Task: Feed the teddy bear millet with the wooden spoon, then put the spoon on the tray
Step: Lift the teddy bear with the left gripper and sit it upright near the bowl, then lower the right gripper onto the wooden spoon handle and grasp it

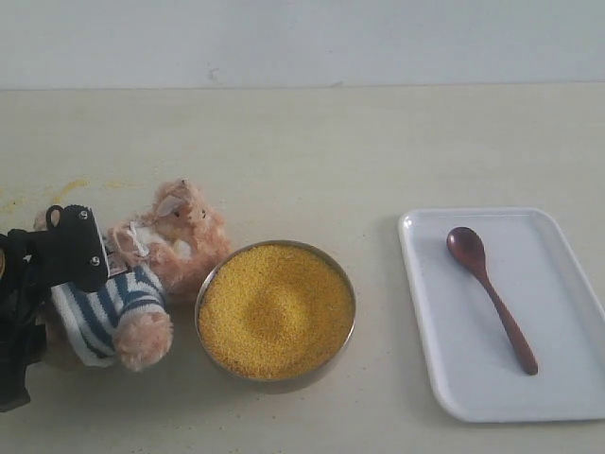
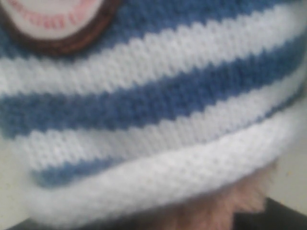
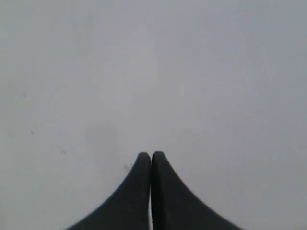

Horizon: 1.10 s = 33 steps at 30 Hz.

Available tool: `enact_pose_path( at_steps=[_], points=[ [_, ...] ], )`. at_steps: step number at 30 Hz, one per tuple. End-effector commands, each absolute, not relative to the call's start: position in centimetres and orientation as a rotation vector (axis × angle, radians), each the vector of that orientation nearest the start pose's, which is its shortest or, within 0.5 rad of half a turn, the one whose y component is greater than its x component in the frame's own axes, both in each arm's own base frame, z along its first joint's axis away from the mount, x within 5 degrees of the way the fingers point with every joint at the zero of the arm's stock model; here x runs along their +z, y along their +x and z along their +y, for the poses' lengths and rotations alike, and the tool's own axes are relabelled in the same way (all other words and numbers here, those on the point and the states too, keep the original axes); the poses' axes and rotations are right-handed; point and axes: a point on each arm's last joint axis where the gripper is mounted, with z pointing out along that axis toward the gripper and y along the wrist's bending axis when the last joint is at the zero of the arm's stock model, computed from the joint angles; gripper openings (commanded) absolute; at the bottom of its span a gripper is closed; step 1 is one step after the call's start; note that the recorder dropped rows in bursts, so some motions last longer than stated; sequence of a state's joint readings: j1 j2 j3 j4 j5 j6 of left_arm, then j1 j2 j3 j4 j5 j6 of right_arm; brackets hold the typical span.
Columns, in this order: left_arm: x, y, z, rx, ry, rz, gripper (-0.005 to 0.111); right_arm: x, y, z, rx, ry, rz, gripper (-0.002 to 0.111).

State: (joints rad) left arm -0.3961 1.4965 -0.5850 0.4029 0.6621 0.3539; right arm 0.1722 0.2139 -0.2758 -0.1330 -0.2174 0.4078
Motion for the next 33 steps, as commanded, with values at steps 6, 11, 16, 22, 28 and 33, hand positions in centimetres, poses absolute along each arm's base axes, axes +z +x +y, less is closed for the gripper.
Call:
enact_pose_path(
  at_steps=[6, 11, 16, 22, 28, 33],
  points=[
    [15.0, 20.7, -6.5, 0.383, 1.531, 2.596, 0.004, 28.9, 15.0, 2.2, 0.069, -0.131, 1.978, 0.0],
    [15.0, 20.6, -6.4, 0.385, 1.533, 2.607, 0.004, 26.4, 18.7, 3.7, -0.006, -0.292, 2.314, 0.002],
    [15.0, 20.6, -6.4, 0.383, 1.53, 2.608, 0.004, 23.2, 20.8, 5.2, -0.014, -0.351, 2.554, 0.039],
    [15.0, 20.6, -6.5, 0.377, 1.524, 2.615, 0.004, 19.5, 22.4, 5.8, -0.015, -0.356, 2.71, 0.051],
    [15.0, 20.6, -6.5, 0.377, 1.524, 2.615, 0.004, 16.7, 23.4, 6.2, -0.006, -0.352, 2.792, 0.051],
    [15.0, 20.8, -6.3, 0.409, 1.41, 2.65, 0.004, 15.0, 23.7, 6.5, 0.007, -0.39, 2.843, 0.051]
  ],
)
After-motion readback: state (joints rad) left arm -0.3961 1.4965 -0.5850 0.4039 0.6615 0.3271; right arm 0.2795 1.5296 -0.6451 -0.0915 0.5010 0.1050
